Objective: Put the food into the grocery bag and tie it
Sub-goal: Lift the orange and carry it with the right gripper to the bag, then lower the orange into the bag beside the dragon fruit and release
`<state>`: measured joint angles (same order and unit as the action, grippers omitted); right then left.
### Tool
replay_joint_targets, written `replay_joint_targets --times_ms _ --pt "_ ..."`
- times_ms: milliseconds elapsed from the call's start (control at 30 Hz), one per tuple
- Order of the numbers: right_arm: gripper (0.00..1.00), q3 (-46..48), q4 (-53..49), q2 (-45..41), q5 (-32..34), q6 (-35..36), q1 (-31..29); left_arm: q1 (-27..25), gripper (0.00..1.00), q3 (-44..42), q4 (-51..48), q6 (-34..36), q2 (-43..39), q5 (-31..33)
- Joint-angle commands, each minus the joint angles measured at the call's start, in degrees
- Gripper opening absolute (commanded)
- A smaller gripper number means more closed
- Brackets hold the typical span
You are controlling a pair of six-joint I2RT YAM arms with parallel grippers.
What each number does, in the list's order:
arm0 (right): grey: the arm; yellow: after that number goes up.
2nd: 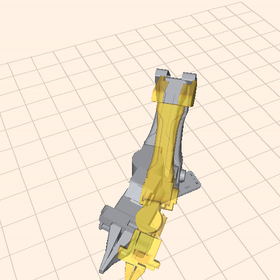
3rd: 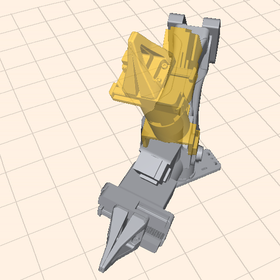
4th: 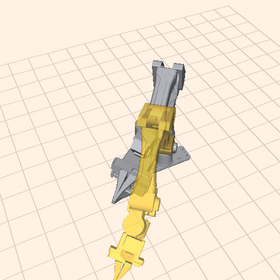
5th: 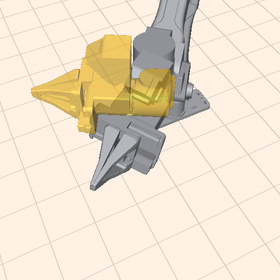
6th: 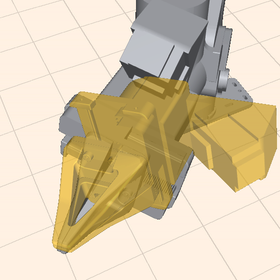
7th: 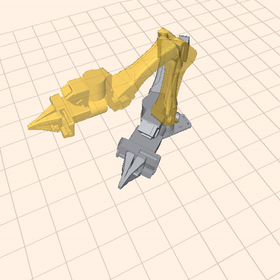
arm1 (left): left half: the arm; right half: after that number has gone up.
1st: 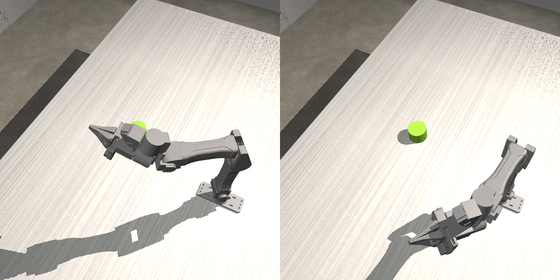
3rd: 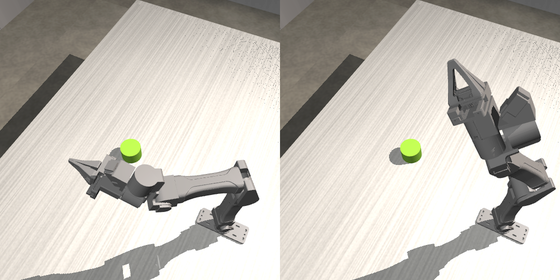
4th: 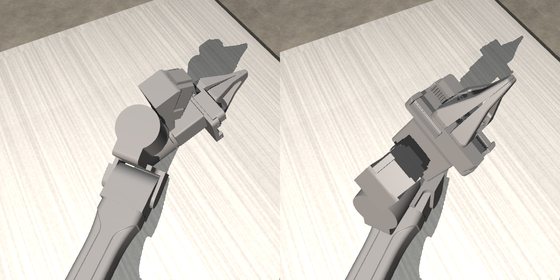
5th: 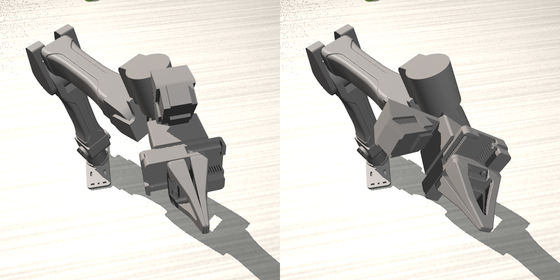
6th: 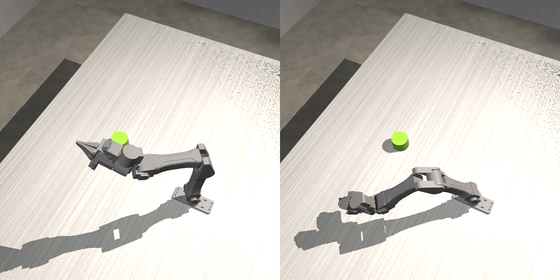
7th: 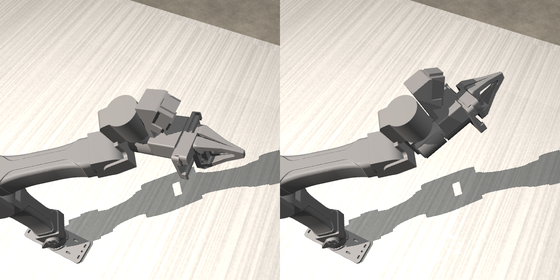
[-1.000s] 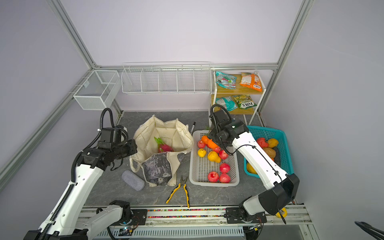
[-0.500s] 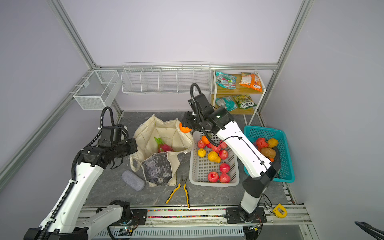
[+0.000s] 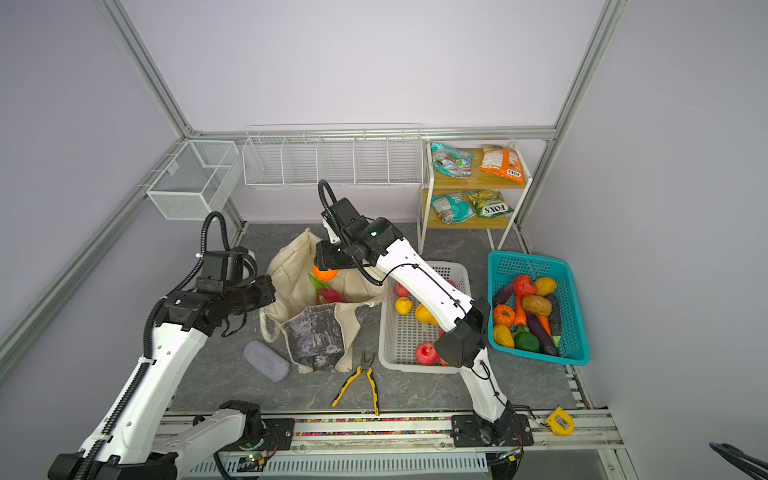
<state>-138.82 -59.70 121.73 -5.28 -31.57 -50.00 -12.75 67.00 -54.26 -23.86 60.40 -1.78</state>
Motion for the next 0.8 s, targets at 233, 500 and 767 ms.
replay_joint_targets --times_ms 233,500,767 --pt "0.53 -1.27 -2.69 5.18 -1.63 6.79 -1.5 0.19 0.0 3.18 1.26 0.38 1.34 -0.9" --pt "0.54 -1.2 -5.81 8.96 -2.02 11.99 -2.4 0.18 0.0 3.35 1.57 0.43 2.21 -1.38" --pt "0.54 0.52 -8.81 11.82 -3.16 15.53 -3.82 0.1 0.0 3.45 1.97 0.54 2.92 -1.56"
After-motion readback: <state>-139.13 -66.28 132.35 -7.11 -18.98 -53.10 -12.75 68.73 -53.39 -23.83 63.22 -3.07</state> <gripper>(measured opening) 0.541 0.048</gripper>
